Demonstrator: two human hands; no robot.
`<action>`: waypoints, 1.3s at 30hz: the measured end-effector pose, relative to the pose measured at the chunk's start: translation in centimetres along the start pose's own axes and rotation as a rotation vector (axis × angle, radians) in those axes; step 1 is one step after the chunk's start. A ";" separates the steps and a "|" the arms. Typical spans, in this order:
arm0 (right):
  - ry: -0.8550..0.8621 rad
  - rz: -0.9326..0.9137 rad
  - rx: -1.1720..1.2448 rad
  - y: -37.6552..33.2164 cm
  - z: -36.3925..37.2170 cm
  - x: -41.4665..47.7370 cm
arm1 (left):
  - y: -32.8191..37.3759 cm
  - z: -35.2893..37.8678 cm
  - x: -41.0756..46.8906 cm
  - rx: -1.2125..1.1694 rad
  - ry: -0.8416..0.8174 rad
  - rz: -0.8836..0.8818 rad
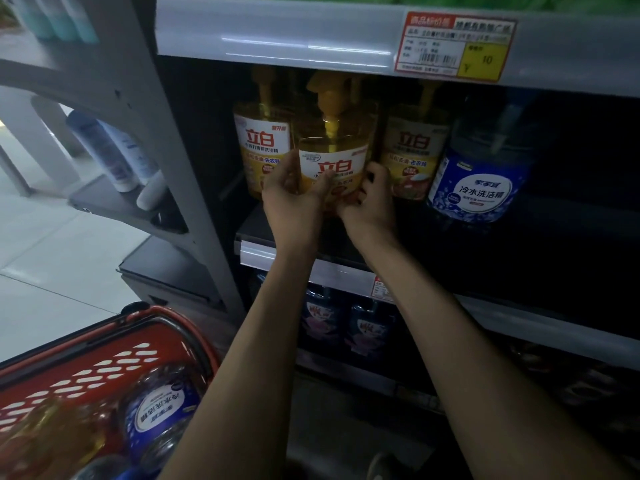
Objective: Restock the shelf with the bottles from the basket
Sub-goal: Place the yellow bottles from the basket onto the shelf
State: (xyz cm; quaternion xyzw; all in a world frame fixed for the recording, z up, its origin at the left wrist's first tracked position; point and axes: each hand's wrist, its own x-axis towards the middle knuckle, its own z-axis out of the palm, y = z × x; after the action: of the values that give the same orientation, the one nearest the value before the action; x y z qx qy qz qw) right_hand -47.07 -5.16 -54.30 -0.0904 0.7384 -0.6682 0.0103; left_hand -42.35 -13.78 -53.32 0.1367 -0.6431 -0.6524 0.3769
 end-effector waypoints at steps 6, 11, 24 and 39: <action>-0.021 0.018 0.003 -1.1 0.0 -0.4 | 0.5 0.2 -0.1 -0.044 0.029 -0.039; -0.044 0.033 -0.032 -2.2 0.1 -0.6 | 0.8 0.4 -0.3 -0.070 0.035 -0.064; -0.095 0.063 -0.066 -2.3 0.2 -0.9 | 0.6 -0.1 -0.9 -0.092 0.006 -0.108; -0.081 0.045 -0.254 -4.7 -4.0 -5.1 | 2.6 -2.6 -3.9 0.133 -0.118 -0.144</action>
State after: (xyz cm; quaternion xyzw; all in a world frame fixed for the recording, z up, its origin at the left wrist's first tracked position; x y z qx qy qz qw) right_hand -41.99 -0.91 -49.78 -0.1012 0.8180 -0.5646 0.0438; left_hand -37.16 -12.75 -52.47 0.1688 -0.6947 -0.6405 0.2804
